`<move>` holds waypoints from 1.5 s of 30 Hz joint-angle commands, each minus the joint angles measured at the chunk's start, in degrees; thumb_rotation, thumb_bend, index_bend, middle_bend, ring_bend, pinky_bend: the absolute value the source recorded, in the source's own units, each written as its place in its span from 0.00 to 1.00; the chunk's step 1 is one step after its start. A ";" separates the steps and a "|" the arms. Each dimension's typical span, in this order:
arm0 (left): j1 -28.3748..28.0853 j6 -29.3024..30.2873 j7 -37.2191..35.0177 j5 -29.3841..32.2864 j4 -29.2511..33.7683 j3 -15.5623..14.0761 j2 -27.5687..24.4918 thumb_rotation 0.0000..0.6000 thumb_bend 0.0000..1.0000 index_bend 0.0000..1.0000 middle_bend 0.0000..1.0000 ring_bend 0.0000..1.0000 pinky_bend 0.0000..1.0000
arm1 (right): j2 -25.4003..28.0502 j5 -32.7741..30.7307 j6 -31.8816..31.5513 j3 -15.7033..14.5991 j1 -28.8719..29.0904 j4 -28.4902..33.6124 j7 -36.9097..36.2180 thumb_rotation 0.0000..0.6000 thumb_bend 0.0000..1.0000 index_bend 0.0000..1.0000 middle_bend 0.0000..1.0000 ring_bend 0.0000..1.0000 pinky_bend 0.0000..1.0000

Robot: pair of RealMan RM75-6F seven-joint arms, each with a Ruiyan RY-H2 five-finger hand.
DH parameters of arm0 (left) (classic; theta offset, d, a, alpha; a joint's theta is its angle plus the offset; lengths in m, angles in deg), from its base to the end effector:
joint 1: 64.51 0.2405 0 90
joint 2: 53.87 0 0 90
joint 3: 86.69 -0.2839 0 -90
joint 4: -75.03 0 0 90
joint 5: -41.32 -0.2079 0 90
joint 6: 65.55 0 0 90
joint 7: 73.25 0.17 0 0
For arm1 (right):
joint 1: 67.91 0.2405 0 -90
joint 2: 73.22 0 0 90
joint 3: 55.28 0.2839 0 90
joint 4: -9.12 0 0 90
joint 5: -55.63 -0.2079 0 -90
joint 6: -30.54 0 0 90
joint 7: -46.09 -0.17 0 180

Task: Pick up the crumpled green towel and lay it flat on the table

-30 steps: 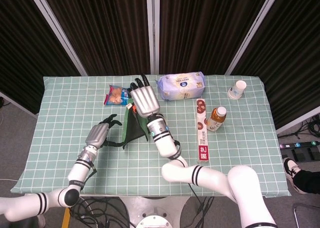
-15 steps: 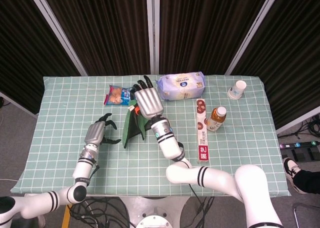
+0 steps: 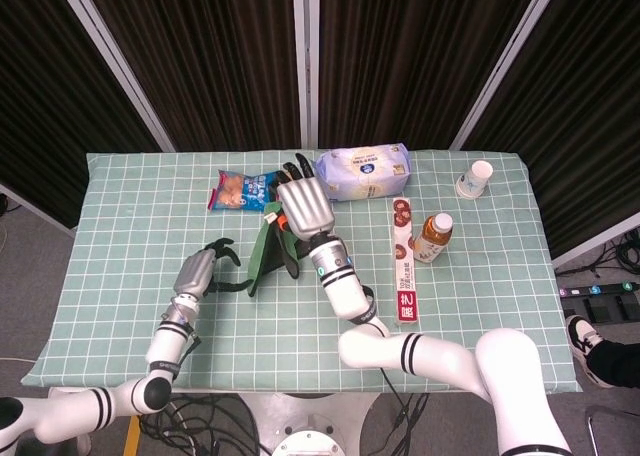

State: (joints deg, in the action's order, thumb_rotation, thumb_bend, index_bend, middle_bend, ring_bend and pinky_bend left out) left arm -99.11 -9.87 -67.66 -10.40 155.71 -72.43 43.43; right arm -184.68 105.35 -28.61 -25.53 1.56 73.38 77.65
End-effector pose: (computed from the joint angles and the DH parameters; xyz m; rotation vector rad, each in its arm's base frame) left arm -0.2153 0.3638 -0.0604 -1.4284 -1.5402 -1.0070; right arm 0.0507 -0.4583 -0.0716 1.6902 -0.8298 1.2311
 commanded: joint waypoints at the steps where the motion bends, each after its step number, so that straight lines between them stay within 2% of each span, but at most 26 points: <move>1: -0.48 1.03 2.75 0.06 0.71 -0.35 0.12 0.55 0.10 0.46 0.27 0.20 0.25 | -1.85 -1.37 0.41 1.12 1.74 -2.41 0.31 1.00 0.59 0.72 0.33 0.17 0.07; 6: -1.59 2.33 7.14 1.96 0.07 -0.35 2.04 0.53 0.09 0.46 0.27 0.20 0.25 | -3.47 -2.73 0.37 2.61 3.59 -4.36 0.44 1.00 0.59 0.72 0.33 0.17 0.07; 11: -2.50 4.10 10.69 3.62 -2.94 0.07 4.93 0.55 0.09 0.47 0.26 0.20 0.26 | -2.95 -2.67 -0.52 2.59 3.13 -2.54 0.05 1.00 0.59 0.72 0.33 0.17 0.07; 16: -2.75 3.85 11.33 5.15 -5.23 0.69 6.54 0.69 0.11 0.53 0.26 0.20 0.27 | -1.12 -2.60 -1.45 1.94 1.67 0.89 0.35 1.00 0.59 0.72 0.33 0.17 0.07; 20: -2.40 4.46 9.61 4.34 -6.57 1.39 7.50 0.82 0.19 0.61 0.27 0.20 0.27 | 0.75 -2.37 -2.28 0.91 -0.15 4.20 0.29 1.00 0.59 0.72 0.33 0.17 0.07; 24: -1.54 4.94 6.01 2.22 -6.36 2.02 7.44 0.90 0.27 0.68 0.33 0.23 0.28 | 2.87 -1.81 -3.04 -0.57 -2.53 7.88 -0.37 1.00 0.59 0.71 0.33 0.17 0.07; 27: -0.77 5.23 2.18 0.07 -5.85 2.55 7.33 0.98 0.35 0.75 0.40 0.25 0.28 | 4.68 -1.86 -3.41 -1.21 -4.58 11.17 -1.61 1.00 0.59 0.71 0.33 0.17 0.07; 29: -0.36 5.16 -0.30 -1.39 -5.45 2.73 7.17 1.00 0.39 0.79 0.43 0.26 0.28 | 5.92 -2.00 -3.53 -1.54 -5.82 13.25 -2.35 1.00 0.59 0.71 0.33 0.17 0.07; 34: 0.87 4.55 -5.85 -5.70 -2.15 2.60 4.28 1.00 0.46 0.83 0.48 0.28 0.28 | 10.53 -0.53 -4.18 -4.00 -10.24 19.92 -4.80 1.00 0.59 0.71 0.33 0.17 0.07; 39: 1.58 4.01 -7.79 -10.07 3.46 2.30 -2.14 1.00 0.46 0.83 0.48 0.28 0.28 | 16.61 -0.28 -2.37 -5.98 -14.05 26.09 -7.36 1.00 0.59 0.71 0.33 0.17 0.08; 45: -0.06 1.65 -8.34 -9.92 5.67 5.00 -7.38 1.00 0.46 0.83 0.48 0.28 0.28 | 21.81 -2.60 5.09 -4.79 -13.81 25.77 -11.52 1.00 0.59 0.71 0.33 0.17 0.07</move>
State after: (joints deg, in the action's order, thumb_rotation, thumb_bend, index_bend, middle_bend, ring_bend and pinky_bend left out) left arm -98.40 -7.29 -75.80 -20.51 161.01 -68.52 37.10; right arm -164.87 103.89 -26.98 -30.87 -12.34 99.64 68.45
